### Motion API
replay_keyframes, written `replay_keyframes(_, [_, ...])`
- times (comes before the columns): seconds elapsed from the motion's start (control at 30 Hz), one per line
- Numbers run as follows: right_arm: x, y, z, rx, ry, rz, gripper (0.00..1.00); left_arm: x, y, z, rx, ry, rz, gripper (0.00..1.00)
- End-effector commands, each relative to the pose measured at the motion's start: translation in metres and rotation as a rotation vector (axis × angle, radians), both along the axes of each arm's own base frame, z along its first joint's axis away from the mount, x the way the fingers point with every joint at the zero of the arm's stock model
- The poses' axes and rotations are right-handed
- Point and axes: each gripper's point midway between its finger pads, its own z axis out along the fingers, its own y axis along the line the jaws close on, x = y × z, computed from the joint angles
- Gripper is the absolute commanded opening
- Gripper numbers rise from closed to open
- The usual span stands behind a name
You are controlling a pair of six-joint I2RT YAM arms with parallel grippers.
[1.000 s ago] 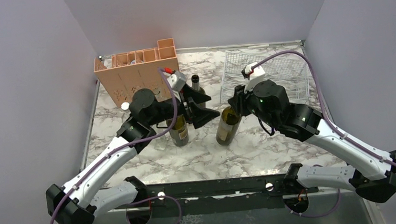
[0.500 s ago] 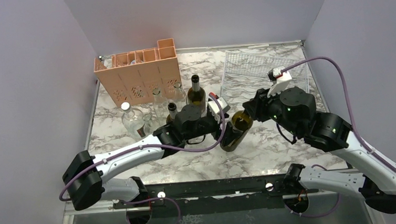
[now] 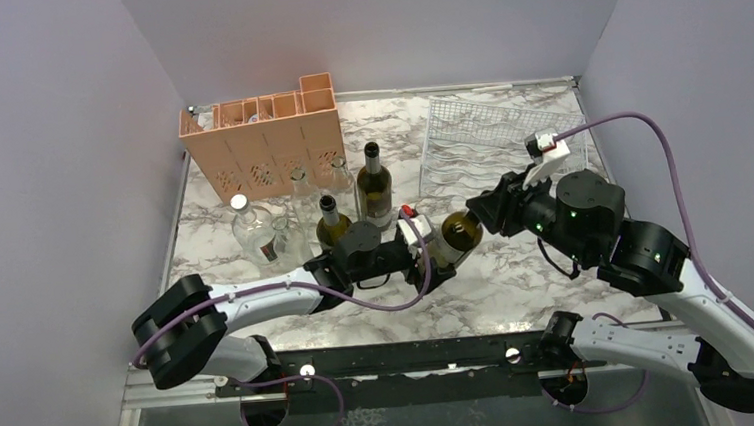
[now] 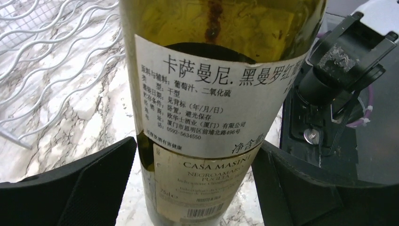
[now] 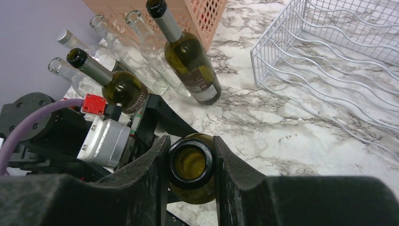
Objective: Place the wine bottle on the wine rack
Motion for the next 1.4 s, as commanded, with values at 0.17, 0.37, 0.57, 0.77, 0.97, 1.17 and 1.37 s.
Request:
replay_keyframes(0.17, [-0.019, 0.014, 0.071, 0.249, -0.116, 0.12, 0.01, -0.018, -0.018, 0.024, -0.154, -0.119, -0.149, 0.95])
replay_keyframes(0.37, [-0.021, 0.015, 0.071, 0.264, -0.105, 0.128, 0.01, -0.014, -0.021, 0.03, -0.198, -0.157, -0.142, 0.82])
replay_keyframes(0.57, [-0.026, 0.013, 0.068, 0.254, -0.077, 0.133, 0.14, -0.009, -0.023, 0.051, -0.242, -0.245, -0.133, 0.08])
replay_keyframes(0.77, [-0.025, -0.009, 0.05, 0.188, 0.016, 0.028, 0.8, -0.015, -0.026, 0.086, -0.281, -0.449, -0.199, 0.0])
replay_keyframes(0.97, [-0.04, -0.011, 0.054, 0.189, 0.04, 0.089, 0.85, 0.003, -0.031, 0.116, -0.267, -0.723, -0.18, 0.0])
replay_keyframes(1.17, [-0.044, -0.03, 0.051, 0.137, 0.062, 0.045, 0.85, 0.02, -0.035, 0.139, -0.221, -1.003, -0.169, 0.0])
replay_keyframes(1.37, [-0.052, -0.048, 0.038, 0.068, 0.117, 0.005, 0.82, 0.037, -0.044, 0.15, -0.063, -1.292, -0.184, 0.0])
